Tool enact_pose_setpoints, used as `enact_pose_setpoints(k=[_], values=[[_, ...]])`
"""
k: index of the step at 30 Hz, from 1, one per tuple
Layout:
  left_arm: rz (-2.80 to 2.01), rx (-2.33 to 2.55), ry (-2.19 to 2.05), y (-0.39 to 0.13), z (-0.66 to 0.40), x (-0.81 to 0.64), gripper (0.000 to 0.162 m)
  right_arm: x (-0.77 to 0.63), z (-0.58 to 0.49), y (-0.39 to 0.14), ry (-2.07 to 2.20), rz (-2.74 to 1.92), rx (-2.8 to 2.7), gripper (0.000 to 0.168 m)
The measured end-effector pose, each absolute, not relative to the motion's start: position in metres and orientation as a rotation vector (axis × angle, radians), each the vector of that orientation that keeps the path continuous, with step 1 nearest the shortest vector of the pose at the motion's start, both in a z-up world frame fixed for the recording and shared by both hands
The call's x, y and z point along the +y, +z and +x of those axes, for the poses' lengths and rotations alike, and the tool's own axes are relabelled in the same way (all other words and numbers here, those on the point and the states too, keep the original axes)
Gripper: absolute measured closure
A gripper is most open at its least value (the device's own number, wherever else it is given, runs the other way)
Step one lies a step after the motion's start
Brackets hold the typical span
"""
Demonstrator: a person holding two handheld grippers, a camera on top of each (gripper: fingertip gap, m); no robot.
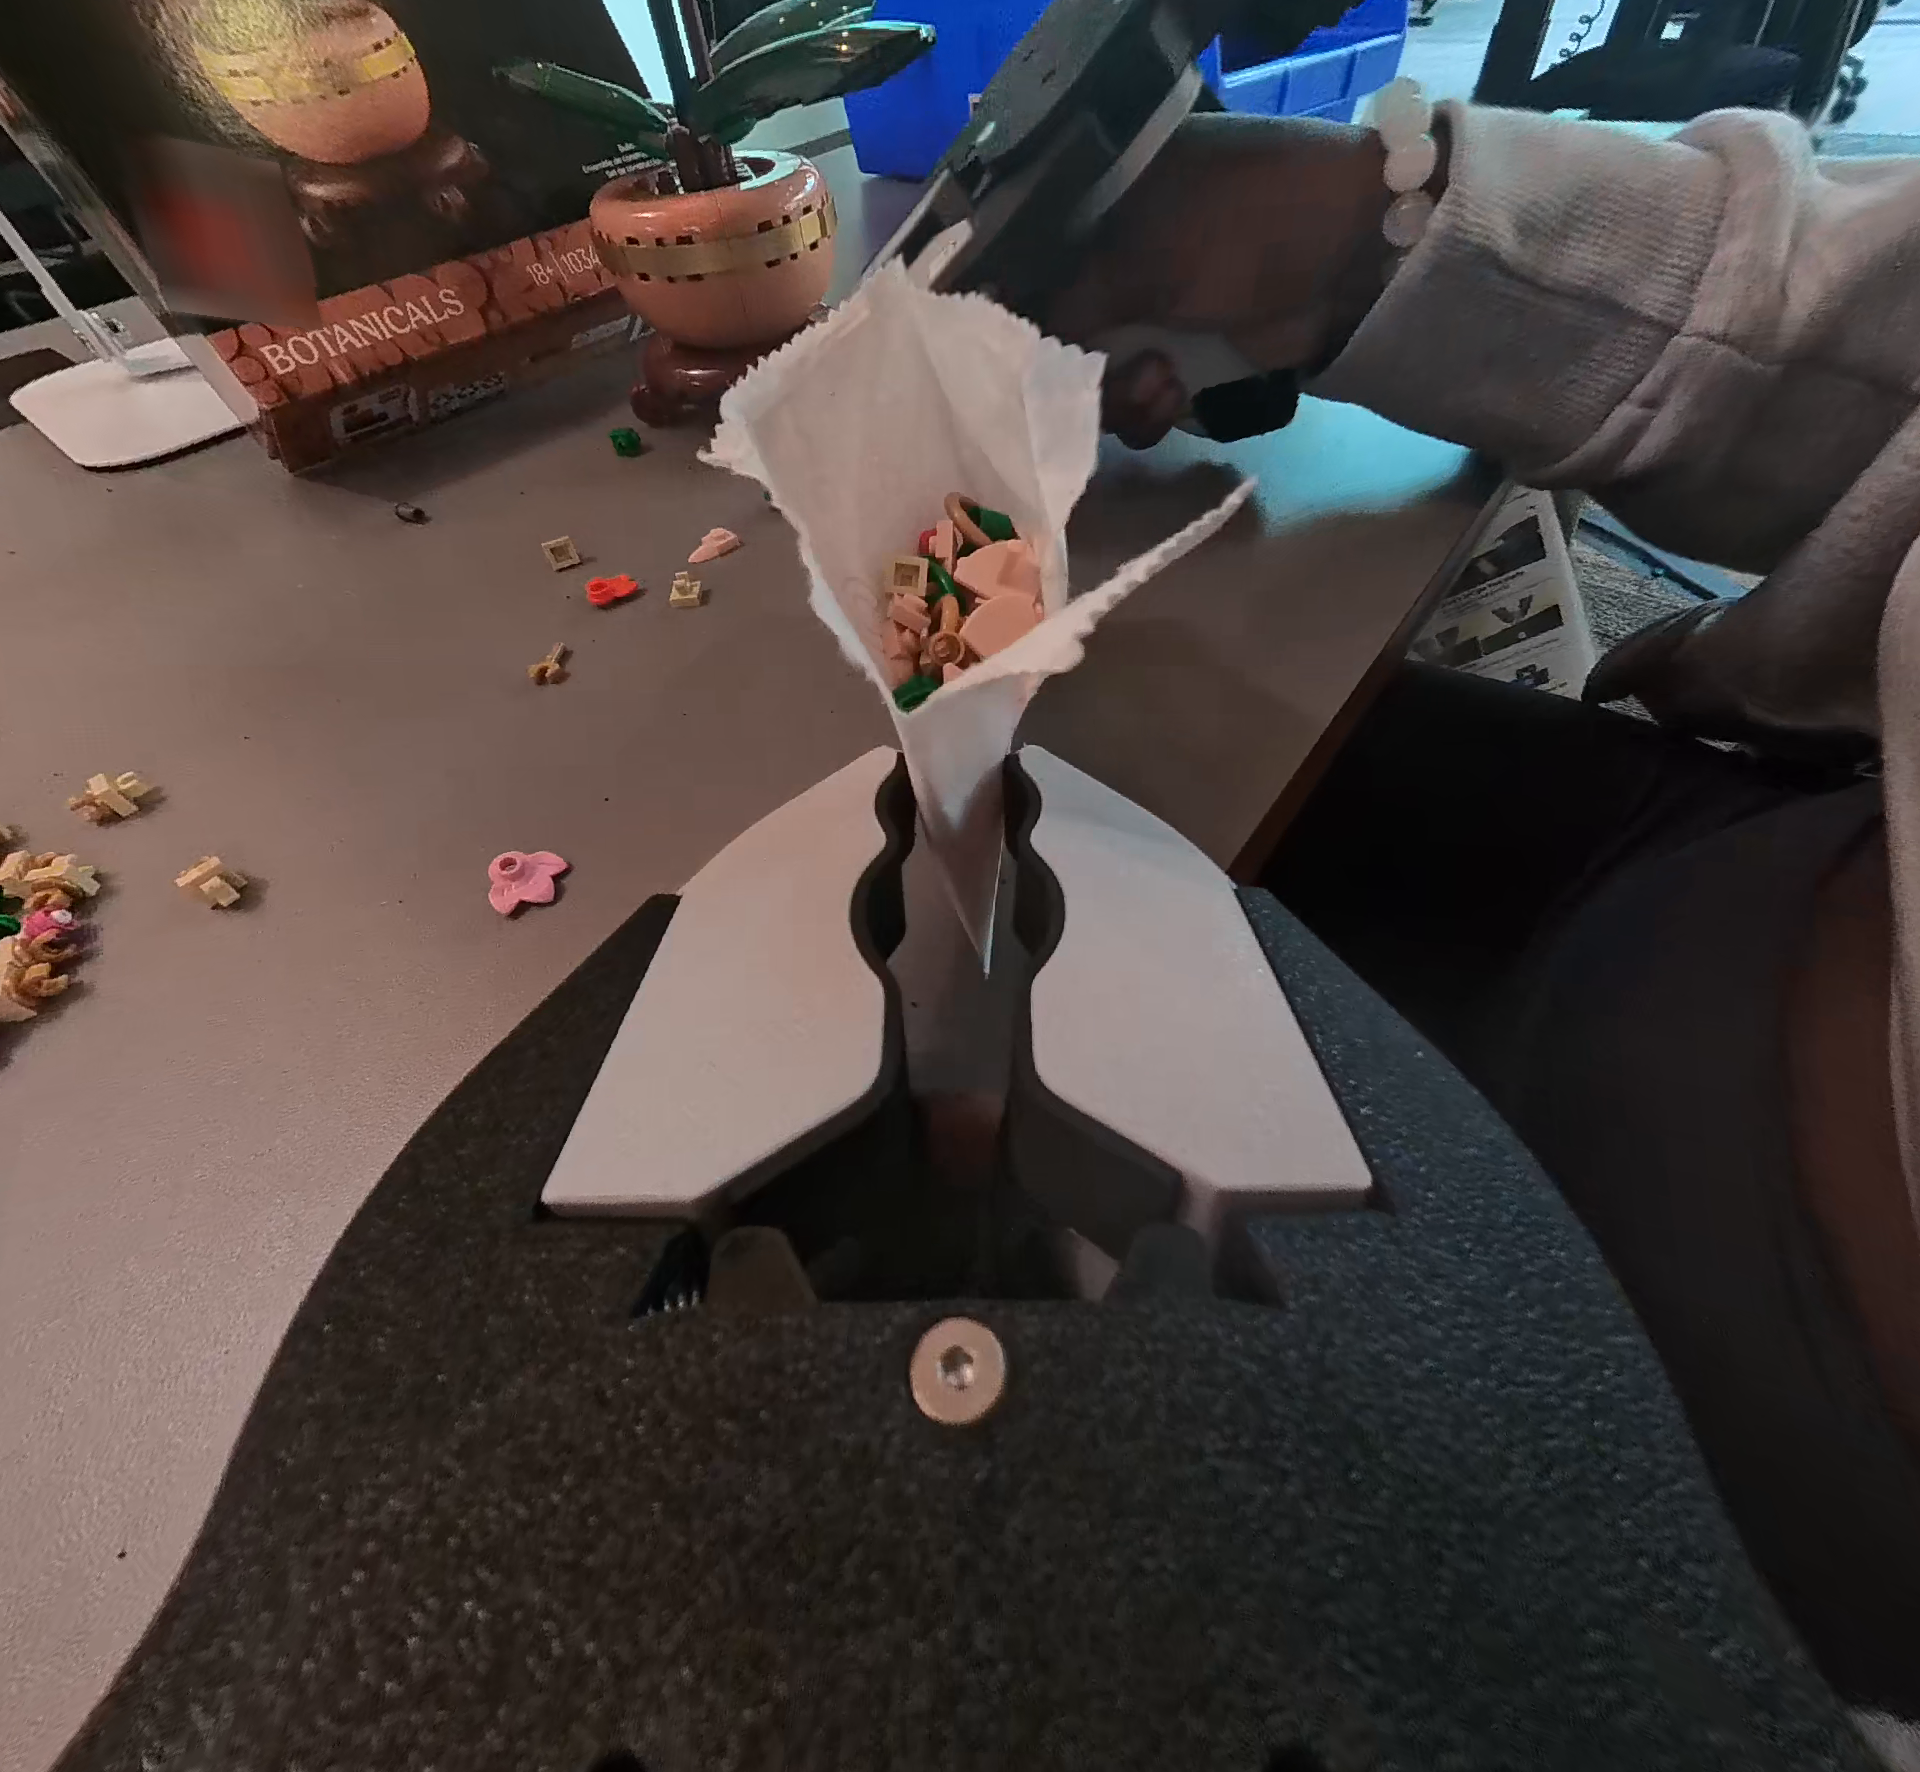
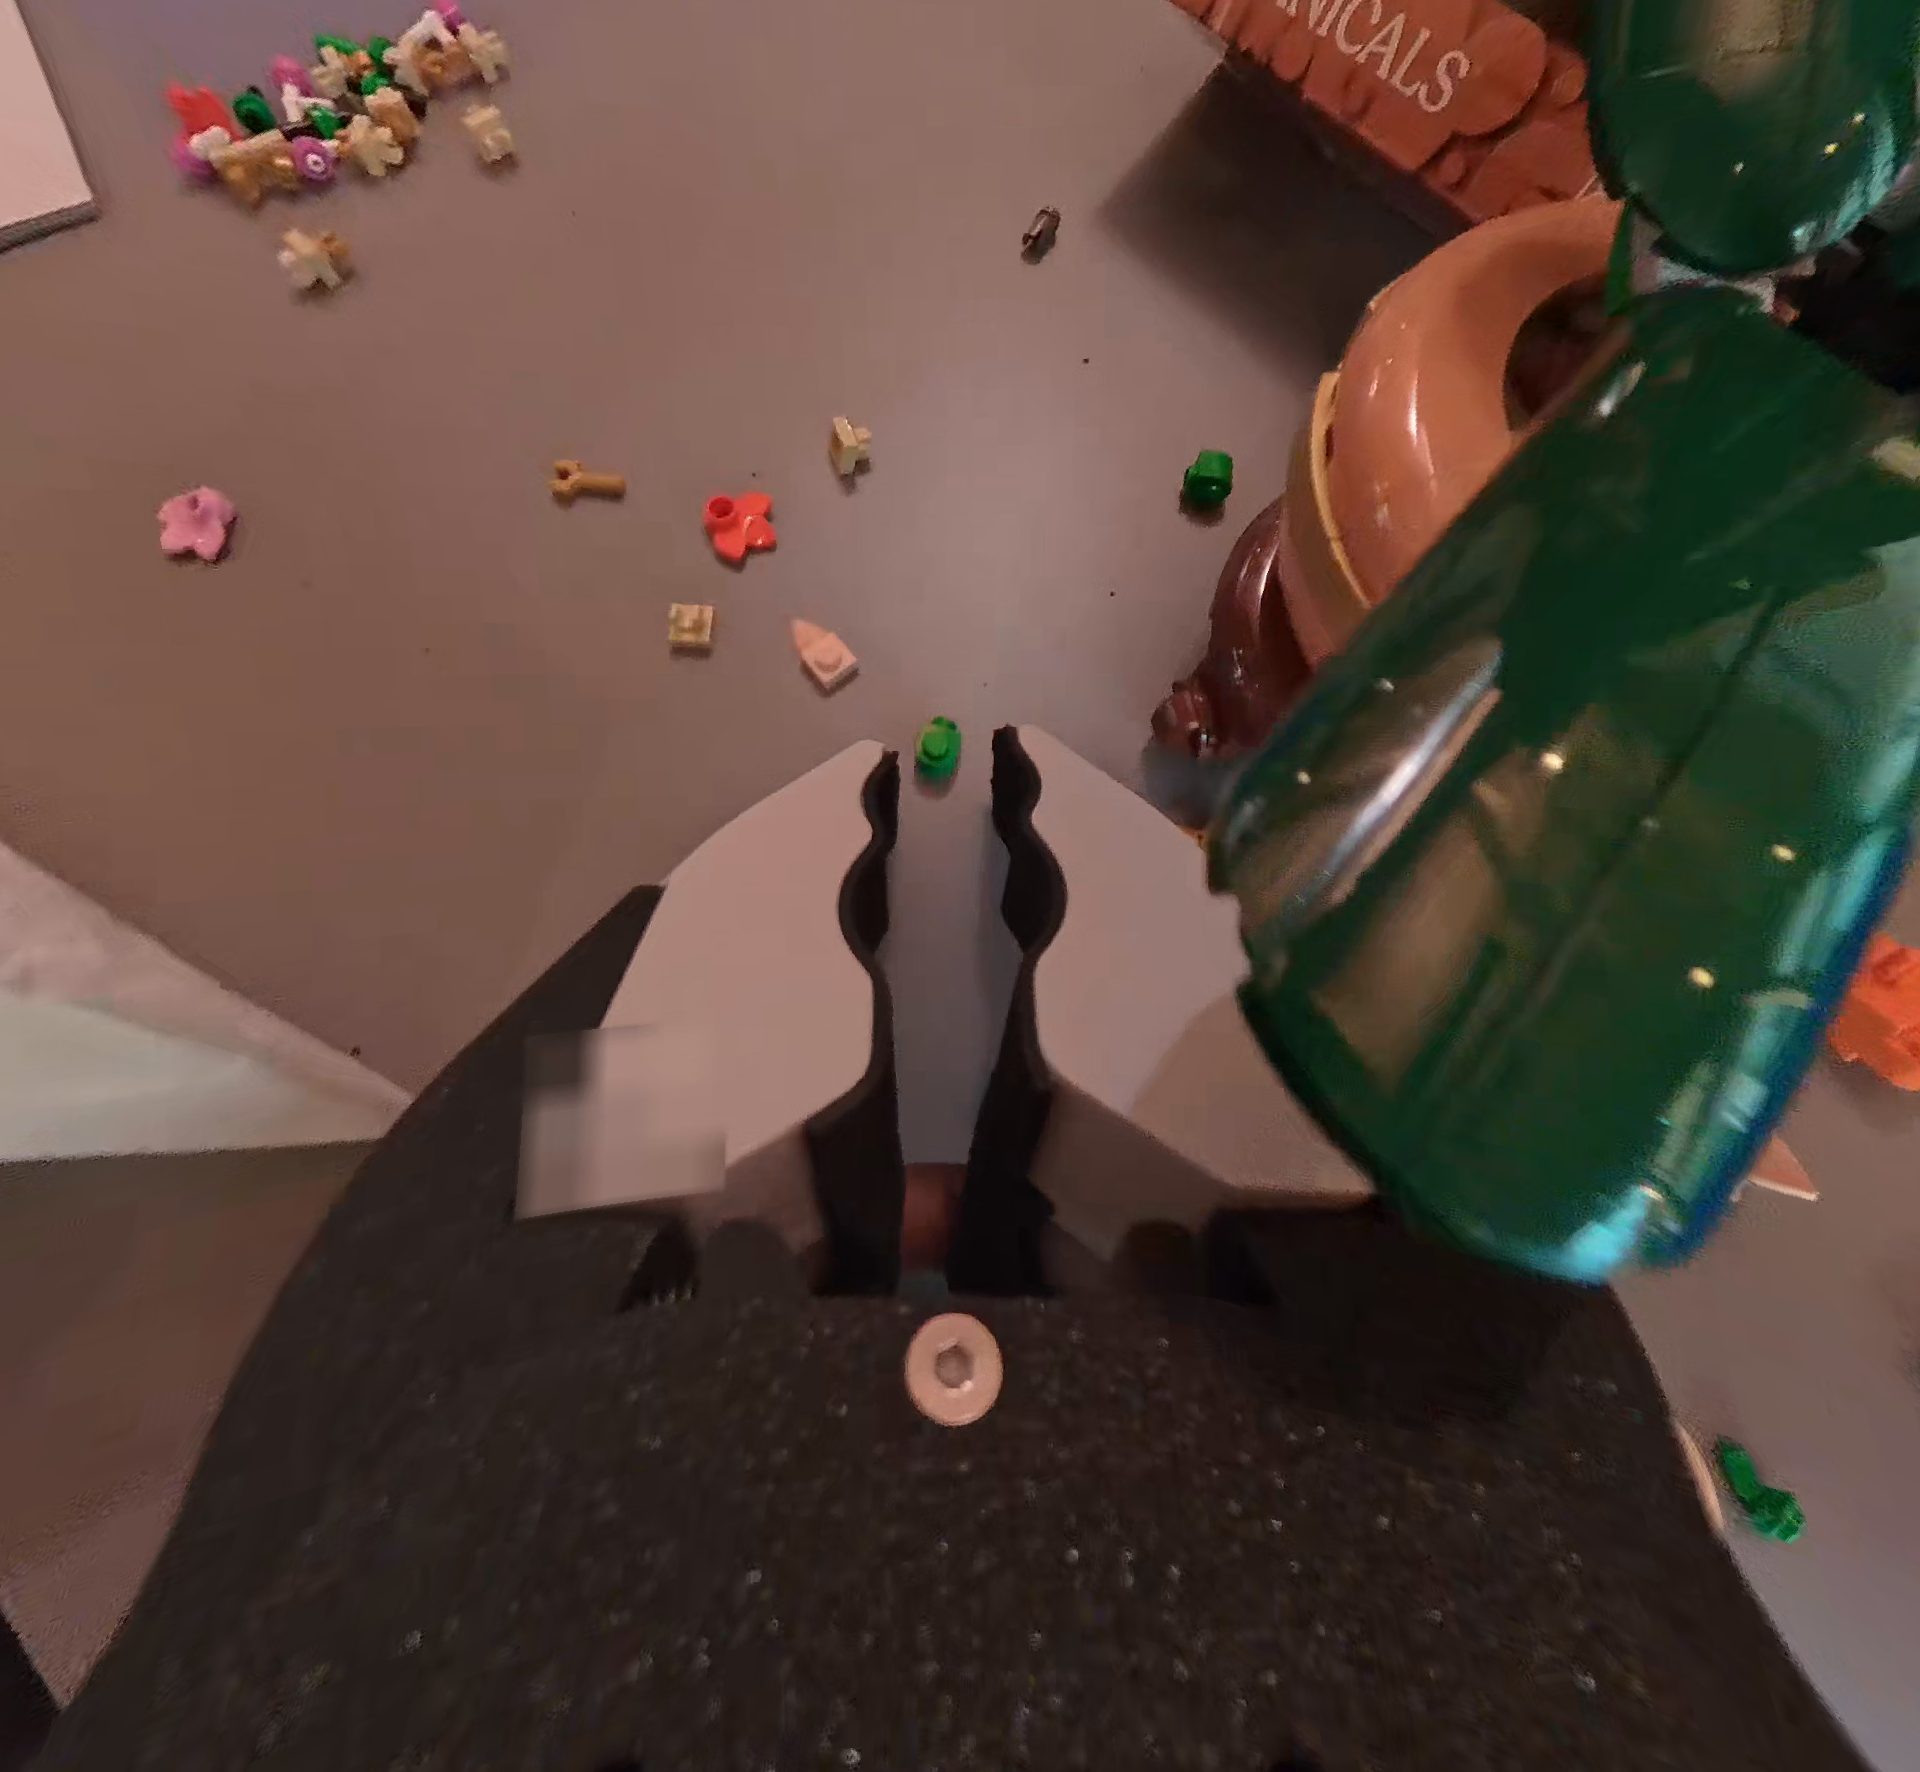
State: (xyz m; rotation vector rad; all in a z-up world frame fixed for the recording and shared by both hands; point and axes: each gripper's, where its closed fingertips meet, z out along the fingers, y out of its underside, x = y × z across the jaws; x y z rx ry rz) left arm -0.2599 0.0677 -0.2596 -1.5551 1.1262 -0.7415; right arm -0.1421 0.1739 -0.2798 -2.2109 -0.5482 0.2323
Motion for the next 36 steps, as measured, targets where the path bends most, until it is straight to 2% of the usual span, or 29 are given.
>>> enact_pose_setpoints(k=[3, 4, 9, 11, 15, 18, 22, 27, 31, 36], values=[[-1.555, 1.125, -0.746, -0.259, -0.260, 0.068, 0.146, 0.179, -0.141, -0.287, 0.190, -2.244, -0.543, 0.155], [-1.554, 1.125, -0.747, -0.259, -0.260, 0.068, 0.146, 0.179, -0.143, -0.286, 0.208, -2.240, -0.540, 0.160], [-1.552, 1.121, -0.750, -0.259, -0.260, 0.068, 0.146, 0.172, -0.144, -0.283, 0.254, -2.239, -0.543, 0.161], [-1.554, 1.118, -0.749, -0.259, -0.260, 0.068, 0.146, 0.157, -0.150, -0.262, 0.319, -2.169, -0.570, 0.161], [-1.558, 1.112, -0.747, -0.259, -0.260, 0.068, 0.147, 0.119, -0.191, -0.184, 0.531, -1.880, -0.699, 0.161], [-1.558, 1.109, -0.743, -0.259, -0.260, 0.068, 0.147, 0.098, -0.222, -0.172, 0.622, -1.853, -0.849, 0.160], [-1.551, 1.115, -0.725, -0.259, -0.260, 0.068, 0.147, 0.102, -0.226, -0.200, 0.529, -1.976, -0.910, 0.148], [-1.551, 1.109, -0.732, -0.259, -0.260, 0.069, 0.148, 0.092, -0.225, -0.194, 0.638, -1.941, -0.892, 0.150], [-1.551, 1.109, -0.731, -0.259, -0.260, 0.069, 0.148, 0.084, -0.224, -0.201, 0.656, -1.962, -0.966, 0.133], [-1.551, 1.105, -0.726, -0.259, -0.260, 0.069, 0.148, 0.074, -0.229, -0.197, 0.731, -1.921, -1.043, 0.120]])
